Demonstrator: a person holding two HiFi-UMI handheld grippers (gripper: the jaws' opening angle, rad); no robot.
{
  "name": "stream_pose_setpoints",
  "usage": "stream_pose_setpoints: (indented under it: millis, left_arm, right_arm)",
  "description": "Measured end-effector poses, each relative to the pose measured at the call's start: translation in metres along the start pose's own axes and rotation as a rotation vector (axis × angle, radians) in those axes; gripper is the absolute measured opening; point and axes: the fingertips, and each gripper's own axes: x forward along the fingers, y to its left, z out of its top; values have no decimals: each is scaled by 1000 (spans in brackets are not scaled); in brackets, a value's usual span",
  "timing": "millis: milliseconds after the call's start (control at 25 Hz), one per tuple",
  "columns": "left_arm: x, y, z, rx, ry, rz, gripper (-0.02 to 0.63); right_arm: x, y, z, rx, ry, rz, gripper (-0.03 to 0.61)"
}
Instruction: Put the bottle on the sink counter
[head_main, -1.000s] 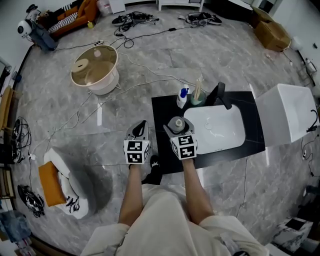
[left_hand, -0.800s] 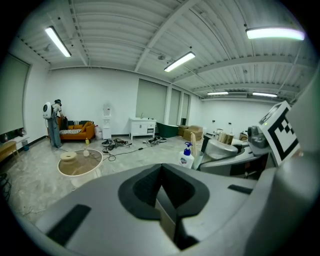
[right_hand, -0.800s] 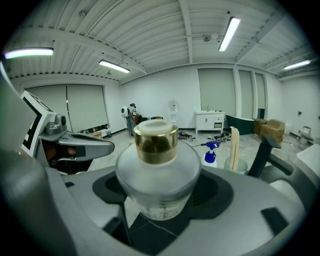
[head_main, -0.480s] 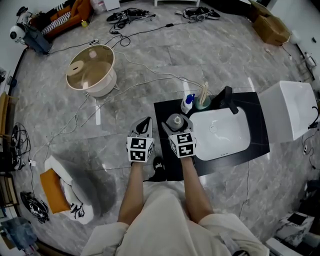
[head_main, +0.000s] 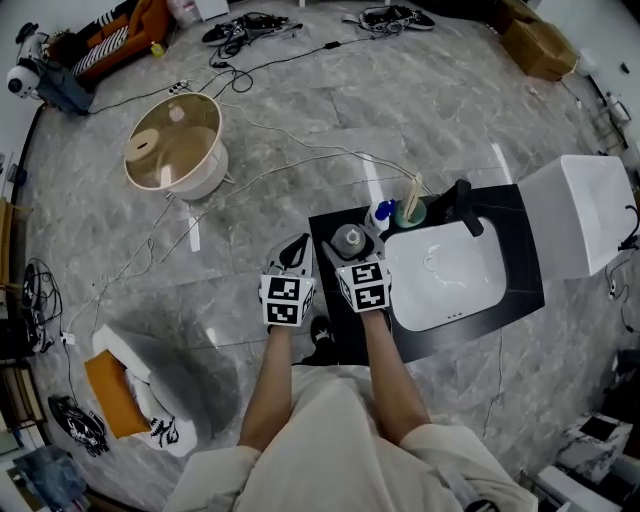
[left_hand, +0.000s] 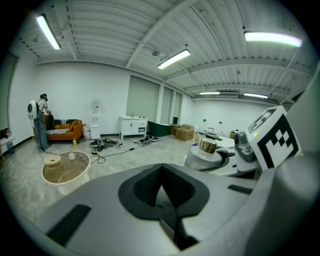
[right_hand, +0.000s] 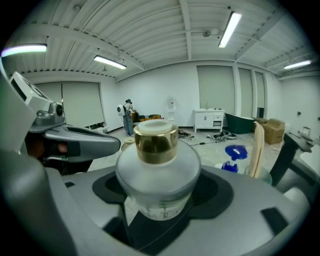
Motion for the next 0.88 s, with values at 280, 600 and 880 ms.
stream_pose_setpoints:
  millis: [280, 600, 880]
  left_arm:
    - [8, 3, -4, -21, 10, -15, 6]
    - [15, 4, -19, -67, 46, -9, 6]
    - [14, 10, -21, -69, 54, -5, 6]
  right_arm:
    - [24, 2, -8, -28, 26, 11, 339]
    - [49, 1, -21, -34, 53, 32, 339]
    - [72, -1, -33, -26, 64, 30, 339]
